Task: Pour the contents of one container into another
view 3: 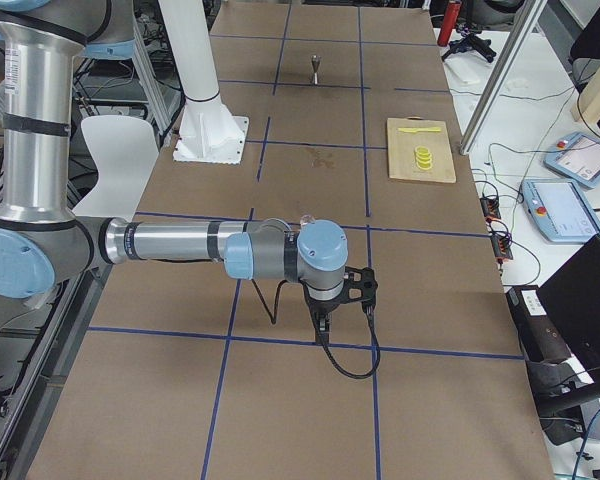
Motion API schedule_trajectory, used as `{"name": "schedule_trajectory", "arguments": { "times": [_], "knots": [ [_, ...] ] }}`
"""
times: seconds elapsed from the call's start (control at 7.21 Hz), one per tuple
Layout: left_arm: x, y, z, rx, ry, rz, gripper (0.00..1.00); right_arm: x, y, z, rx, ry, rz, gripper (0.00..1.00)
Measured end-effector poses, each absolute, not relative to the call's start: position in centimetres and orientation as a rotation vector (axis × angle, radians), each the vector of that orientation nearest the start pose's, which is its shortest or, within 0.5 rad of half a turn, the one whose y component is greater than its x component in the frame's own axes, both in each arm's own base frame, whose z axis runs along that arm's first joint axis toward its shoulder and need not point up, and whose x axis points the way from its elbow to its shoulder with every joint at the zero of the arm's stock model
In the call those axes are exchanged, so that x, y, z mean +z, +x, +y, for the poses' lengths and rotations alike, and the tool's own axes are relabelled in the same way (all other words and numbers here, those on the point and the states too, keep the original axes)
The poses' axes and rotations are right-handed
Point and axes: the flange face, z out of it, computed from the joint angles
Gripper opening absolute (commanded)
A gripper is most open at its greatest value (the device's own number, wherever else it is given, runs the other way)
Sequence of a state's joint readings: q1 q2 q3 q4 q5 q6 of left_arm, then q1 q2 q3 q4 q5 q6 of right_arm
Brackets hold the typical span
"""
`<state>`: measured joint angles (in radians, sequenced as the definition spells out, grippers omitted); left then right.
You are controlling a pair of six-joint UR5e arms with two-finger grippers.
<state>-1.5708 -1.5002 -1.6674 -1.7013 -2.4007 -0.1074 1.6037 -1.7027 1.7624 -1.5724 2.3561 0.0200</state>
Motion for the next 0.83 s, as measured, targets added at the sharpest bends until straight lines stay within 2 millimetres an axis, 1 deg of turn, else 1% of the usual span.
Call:
{"name": "schedule_trajectory", "arguments": {
  "times": [0.28, 0.42, 0.55, 0.69, 0.83],
  "knots": [
    [62.4, -6.0, -47.2, -0.033, 0.109, 0.835, 1.0, 62.6, 7.7, -43.5, 0.021, 0.062, -0.787, 1.0],
    [61.6, -6.0, -47.4, -0.024, 0.128, 0.832, 1.0, 62.7, 7.7, -43.4, 0.019, 0.062, -0.789, 1.0],
    [59.9, -6.0, -47.8, -0.005, 0.175, 0.826, 1.0, 62.7, 7.6, -43.4, 0.018, 0.062, -0.793, 1.0],
    [57.3, -6.0, -48.0, 0.02, 0.235, 0.823, 1.0, 62.7, 7.6, -43.4, 0.017, 0.062, -0.795, 1.0],
    [54.0, -5.9, -48.1, 0.049, 0.3, 0.832, 1.0, 62.8, 7.6, -43.4, 0.017, 0.061, -0.796, 1.0]
  ]
}}
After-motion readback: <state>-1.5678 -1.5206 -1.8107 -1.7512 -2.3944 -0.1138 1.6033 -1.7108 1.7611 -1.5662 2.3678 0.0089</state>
